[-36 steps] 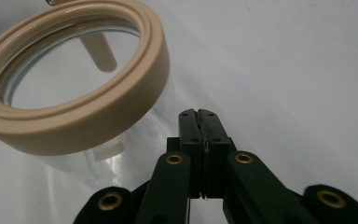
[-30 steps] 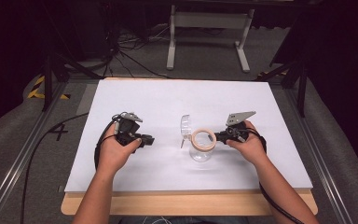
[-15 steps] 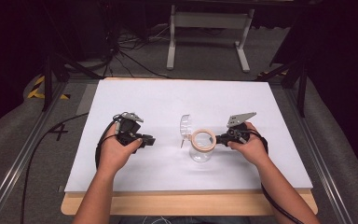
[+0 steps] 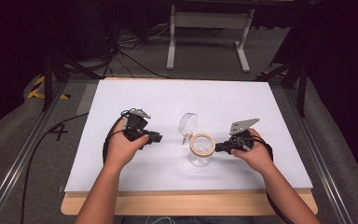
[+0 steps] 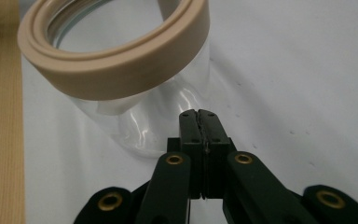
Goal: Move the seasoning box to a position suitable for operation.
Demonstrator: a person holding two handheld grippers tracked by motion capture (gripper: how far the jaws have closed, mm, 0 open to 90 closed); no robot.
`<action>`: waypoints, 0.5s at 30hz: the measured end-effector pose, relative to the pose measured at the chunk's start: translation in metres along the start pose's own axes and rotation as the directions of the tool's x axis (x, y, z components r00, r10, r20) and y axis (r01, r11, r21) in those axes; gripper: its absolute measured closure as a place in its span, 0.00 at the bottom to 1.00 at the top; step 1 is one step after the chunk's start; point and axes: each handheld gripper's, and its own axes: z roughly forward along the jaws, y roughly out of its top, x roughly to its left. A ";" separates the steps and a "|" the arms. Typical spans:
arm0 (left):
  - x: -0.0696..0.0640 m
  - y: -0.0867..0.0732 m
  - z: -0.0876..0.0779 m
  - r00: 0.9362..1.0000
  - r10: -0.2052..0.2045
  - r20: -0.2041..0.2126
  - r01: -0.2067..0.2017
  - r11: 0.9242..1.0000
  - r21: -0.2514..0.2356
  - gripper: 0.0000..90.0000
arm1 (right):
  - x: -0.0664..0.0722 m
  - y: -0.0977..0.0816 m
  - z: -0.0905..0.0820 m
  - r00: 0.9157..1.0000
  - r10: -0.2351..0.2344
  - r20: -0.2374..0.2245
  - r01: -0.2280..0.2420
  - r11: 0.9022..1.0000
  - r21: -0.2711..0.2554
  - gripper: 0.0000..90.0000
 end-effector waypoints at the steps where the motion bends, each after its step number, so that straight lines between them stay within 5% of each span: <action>1: 0.000 0.000 0.000 1.000 0.000 0.000 0.000 1.000 0.000 0.86 | 0.000 0.000 0.000 1.000 0.000 0.000 0.000 1.000 0.000 1.00; 15: -0.002 0.009 0.006 1.000 0.019 0.022 -0.019 1.000 0.000 0.86 | 0.027 0.001 0.002 0.998 -0.035 -0.055 0.038 0.998 0.049 1.00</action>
